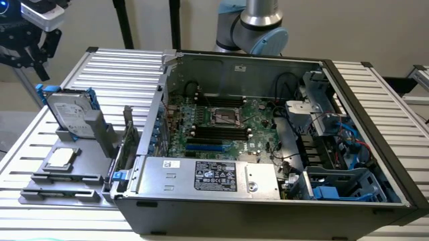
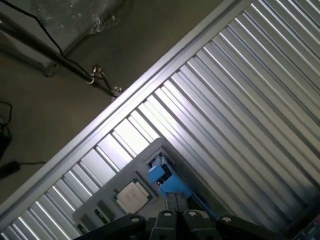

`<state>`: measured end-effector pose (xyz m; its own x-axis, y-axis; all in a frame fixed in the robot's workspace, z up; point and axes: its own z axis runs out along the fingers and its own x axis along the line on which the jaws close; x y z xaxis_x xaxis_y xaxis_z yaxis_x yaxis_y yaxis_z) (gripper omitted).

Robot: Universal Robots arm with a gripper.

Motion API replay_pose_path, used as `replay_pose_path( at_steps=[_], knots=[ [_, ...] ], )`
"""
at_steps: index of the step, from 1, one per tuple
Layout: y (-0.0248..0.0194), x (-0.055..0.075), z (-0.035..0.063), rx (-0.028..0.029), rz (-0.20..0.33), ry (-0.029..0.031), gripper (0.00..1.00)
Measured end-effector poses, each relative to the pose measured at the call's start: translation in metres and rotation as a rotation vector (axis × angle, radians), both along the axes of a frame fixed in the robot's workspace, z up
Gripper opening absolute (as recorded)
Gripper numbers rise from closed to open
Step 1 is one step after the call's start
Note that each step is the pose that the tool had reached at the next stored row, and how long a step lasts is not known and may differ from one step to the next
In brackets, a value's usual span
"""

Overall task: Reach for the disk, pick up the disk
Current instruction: 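Pick up the disk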

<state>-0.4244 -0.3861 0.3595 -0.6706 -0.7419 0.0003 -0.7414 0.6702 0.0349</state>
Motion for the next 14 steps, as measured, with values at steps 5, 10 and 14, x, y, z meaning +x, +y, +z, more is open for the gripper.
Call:
replay_pose_path(
  at_steps=[5, 10, 14],
  knots=[
    [0.0000, 0.0000, 0.0000, 0.0000, 0.091, -0.0001, 0.11],
    [0.0000, 0.0000, 0.0000, 0.0000, 0.183, -0.0001, 0.11],
    [0.0000, 0.0000, 0.0000, 0.0000, 0.256, -0.0001, 0.11]
  ],
)
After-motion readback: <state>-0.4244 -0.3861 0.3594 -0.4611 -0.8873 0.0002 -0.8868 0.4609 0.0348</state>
